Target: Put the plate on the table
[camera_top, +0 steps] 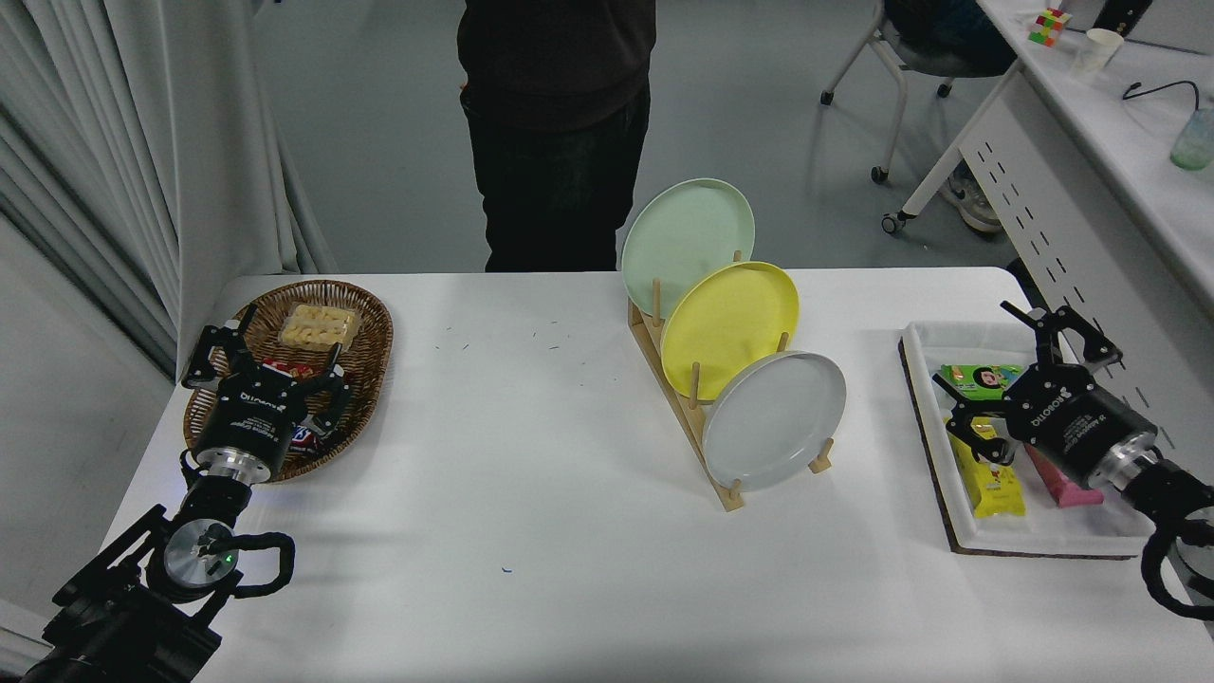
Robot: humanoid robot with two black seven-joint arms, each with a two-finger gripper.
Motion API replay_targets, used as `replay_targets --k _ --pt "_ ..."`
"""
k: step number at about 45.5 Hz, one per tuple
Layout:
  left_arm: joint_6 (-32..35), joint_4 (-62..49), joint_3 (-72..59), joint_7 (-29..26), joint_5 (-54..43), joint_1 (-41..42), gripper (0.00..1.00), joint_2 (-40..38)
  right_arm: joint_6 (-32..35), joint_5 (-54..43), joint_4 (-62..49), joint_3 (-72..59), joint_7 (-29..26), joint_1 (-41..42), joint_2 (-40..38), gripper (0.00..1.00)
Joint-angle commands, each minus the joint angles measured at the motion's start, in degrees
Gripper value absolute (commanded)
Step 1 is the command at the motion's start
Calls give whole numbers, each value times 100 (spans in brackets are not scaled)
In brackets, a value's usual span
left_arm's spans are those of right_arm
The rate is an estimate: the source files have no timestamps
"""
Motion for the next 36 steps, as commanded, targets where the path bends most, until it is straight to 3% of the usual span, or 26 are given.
replay_targets --k 1,13,36 --pt "4 0 0 2 0 0 98 0 8 185 256 -493 0 290 -165 100" --pt "-5 0 0 2 0 0 98 0 16 212 326 -625 0 386 -174 100" --pt "-5 0 0 2 0 0 98 0 -361 845 967 -1882 0 1423 -323 100"
